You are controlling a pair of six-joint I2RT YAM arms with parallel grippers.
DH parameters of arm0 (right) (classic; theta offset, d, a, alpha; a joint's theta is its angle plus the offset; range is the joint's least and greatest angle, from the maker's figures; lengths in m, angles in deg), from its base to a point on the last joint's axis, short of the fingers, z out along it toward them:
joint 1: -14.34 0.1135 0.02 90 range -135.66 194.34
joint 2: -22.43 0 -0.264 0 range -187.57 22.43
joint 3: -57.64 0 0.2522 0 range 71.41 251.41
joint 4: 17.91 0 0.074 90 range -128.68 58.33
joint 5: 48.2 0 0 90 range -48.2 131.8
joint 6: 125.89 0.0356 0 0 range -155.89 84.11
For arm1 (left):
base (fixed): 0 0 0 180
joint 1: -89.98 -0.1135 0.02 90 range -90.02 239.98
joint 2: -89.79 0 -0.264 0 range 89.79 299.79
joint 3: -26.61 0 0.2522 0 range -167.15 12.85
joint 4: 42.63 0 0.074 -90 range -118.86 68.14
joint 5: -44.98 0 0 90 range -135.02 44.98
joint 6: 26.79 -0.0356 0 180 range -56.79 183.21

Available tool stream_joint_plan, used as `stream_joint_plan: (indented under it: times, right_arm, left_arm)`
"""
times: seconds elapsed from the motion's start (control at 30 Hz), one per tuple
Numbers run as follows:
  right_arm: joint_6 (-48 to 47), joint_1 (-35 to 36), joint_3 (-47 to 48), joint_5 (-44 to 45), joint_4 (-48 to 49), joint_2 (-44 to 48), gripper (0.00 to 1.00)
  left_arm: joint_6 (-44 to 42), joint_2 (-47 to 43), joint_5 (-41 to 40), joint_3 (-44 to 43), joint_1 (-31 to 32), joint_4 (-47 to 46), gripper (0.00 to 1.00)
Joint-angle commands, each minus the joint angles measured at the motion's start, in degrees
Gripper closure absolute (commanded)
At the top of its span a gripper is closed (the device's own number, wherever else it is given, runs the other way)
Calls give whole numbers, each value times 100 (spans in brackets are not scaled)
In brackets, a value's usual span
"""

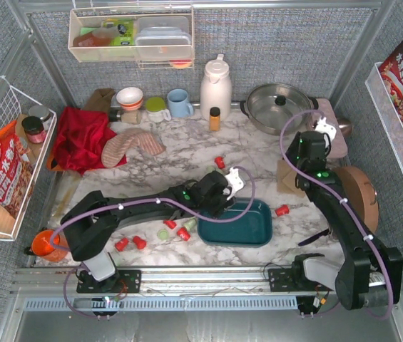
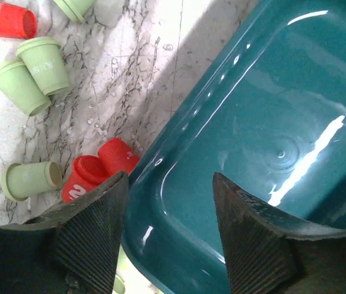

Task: Mix the coffee capsules in the storage basket

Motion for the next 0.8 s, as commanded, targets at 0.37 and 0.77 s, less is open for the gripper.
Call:
stream_joint_plan:
  times: [0.37, 0.77]
  right_arm:
    - [-156, 565, -286, -1640, -1087, 534, 39]
    - [-106, 711, -122, -2031, -1289, 417, 39]
  left_arm:
    - [-600, 626, 1067, -341, -421, 400, 52]
    - [-480, 292, 1170, -343, -421, 351, 47]
